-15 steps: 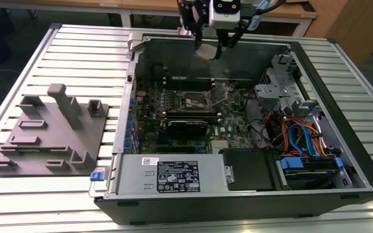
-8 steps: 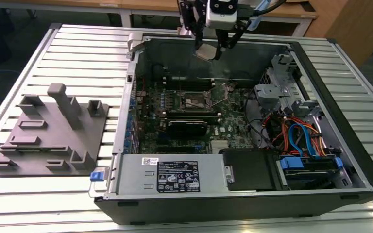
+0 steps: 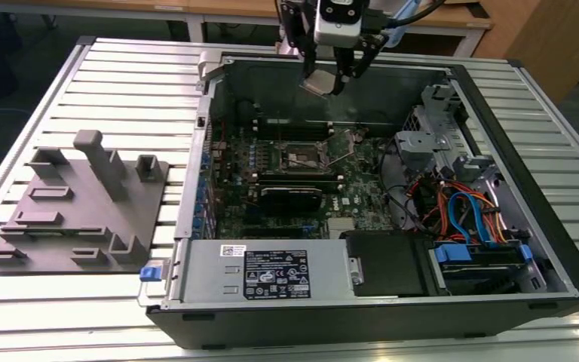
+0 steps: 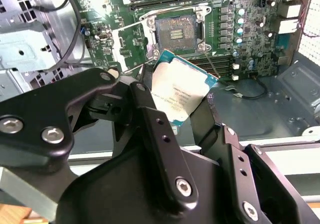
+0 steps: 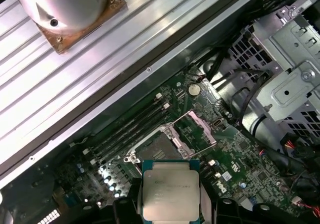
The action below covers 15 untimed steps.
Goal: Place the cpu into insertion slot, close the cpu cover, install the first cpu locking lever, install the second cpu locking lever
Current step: 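Place the cpu into insertion slot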
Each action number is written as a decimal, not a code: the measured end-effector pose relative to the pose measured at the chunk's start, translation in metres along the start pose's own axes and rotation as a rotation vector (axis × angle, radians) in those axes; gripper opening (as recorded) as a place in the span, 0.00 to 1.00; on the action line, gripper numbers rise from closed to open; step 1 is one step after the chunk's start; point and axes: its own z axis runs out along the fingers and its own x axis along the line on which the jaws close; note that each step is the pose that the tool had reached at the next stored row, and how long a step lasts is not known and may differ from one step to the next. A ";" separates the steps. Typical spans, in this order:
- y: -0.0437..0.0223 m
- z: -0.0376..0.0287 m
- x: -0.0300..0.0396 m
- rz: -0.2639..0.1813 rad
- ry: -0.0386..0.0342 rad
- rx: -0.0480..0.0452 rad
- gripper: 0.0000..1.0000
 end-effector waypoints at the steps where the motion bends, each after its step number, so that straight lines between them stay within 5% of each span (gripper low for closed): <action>1: 0.0000 0.0001 0.0000 0.007 -0.0012 0.0004 0.54; 15: -0.0002 0.0015 0.0000 0.124 -0.0118 -0.0009 0.54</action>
